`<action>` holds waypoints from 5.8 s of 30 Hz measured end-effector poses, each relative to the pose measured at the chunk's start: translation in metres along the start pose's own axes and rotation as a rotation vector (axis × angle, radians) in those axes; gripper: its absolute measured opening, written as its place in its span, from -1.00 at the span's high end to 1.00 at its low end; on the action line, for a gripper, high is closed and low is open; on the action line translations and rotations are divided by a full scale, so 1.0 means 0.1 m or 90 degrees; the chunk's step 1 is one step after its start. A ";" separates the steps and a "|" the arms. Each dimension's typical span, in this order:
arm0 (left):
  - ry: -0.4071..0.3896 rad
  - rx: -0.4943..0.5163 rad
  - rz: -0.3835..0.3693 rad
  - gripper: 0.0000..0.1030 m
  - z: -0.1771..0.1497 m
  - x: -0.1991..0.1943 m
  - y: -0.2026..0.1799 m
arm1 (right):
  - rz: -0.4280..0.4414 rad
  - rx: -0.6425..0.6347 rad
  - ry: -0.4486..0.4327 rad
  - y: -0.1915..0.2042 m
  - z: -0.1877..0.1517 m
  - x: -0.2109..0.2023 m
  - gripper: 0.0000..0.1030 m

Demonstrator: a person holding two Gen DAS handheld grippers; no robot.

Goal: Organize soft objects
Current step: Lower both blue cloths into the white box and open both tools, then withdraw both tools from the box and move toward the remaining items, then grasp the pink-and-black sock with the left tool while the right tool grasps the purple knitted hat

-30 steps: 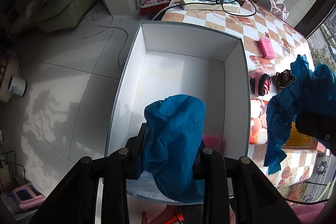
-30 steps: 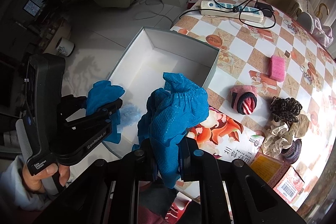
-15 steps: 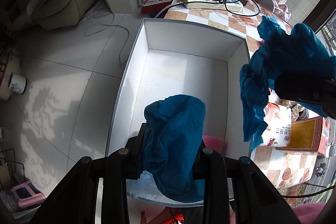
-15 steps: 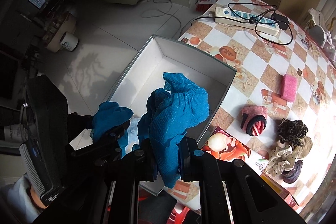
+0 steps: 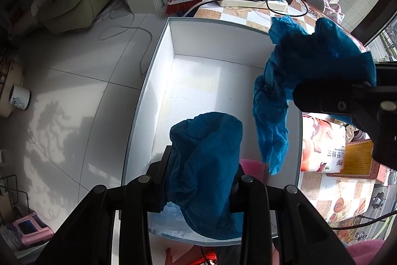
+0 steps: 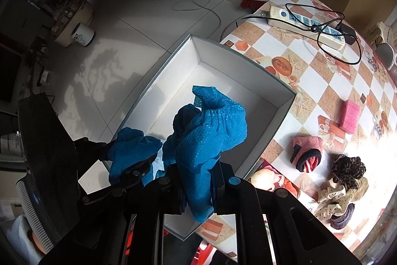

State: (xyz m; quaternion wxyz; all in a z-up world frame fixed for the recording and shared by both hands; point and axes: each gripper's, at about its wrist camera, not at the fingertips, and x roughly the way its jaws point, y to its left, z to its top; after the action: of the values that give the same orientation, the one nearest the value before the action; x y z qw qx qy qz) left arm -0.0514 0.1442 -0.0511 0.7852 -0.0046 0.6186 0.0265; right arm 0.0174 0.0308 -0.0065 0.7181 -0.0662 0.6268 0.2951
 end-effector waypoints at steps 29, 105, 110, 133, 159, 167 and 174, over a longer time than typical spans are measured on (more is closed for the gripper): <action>-0.124 -0.037 -0.127 -1.00 -0.34 -0.83 -0.11 | 0.005 0.019 0.074 0.03 -0.12 0.15 -1.00; -0.016 0.212 -0.001 -1.00 -0.06 -0.78 -1.43 | 0.109 0.398 -0.089 -1.85 -1.02 -0.75 -1.00; 0.001 0.253 -0.032 -1.00 0.04 -0.61 -1.72 | 0.068 0.490 -0.117 -2.31 -1.40 -0.98 -1.00; 0.116 0.367 0.018 -1.00 0.81 0.55 -2.73 | -0.021 0.569 0.055 -3.48 -2.10 -0.29 -1.00; 0.262 0.279 0.035 -1.00 1.08 1.79 -2.81 | 0.008 0.683 0.069 -4.25 -2.79 0.30 -1.00; 0.276 0.261 0.030 -1.00 1.07 1.92 -2.74 | -0.055 0.584 0.121 -4.00 -2.44 0.63 -1.00; 0.282 0.251 0.013 -1.00 1.02 1.99 -2.67 | -0.122 0.553 0.173 -3.84 -2.19 0.83 -1.00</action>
State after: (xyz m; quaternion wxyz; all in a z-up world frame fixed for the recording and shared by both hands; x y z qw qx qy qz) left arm 0.1070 -0.1109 -0.2278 0.6168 0.1485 0.7680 -0.0878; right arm 0.0266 -0.3562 -0.2354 0.6147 0.1454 0.7717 -0.0738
